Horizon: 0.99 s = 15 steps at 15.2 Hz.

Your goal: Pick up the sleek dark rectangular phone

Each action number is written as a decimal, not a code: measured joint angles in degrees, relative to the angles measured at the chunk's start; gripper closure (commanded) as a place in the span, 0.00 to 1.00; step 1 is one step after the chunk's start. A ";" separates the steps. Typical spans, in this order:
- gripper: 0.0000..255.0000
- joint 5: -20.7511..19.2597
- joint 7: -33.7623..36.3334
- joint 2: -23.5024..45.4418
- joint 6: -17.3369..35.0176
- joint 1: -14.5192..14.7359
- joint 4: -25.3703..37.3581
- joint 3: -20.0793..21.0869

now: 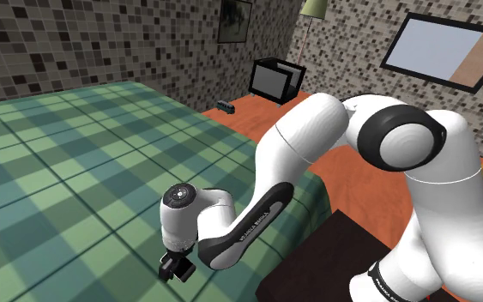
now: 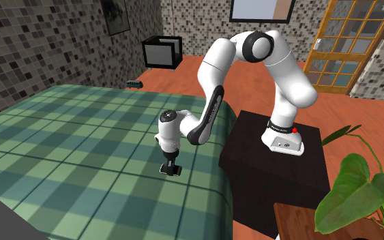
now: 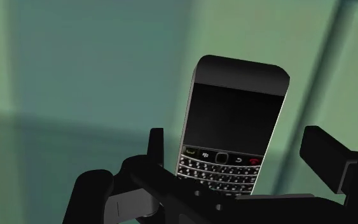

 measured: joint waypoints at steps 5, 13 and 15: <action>1.00 -0.87 0.56 2.63 1.34 0.73 1.34 -1.01; 1.00 -0.91 0.59 2.69 1.41 0.74 1.38 -1.07; 1.00 -0.93 0.59 2.74 1.42 0.76 1.41 -1.08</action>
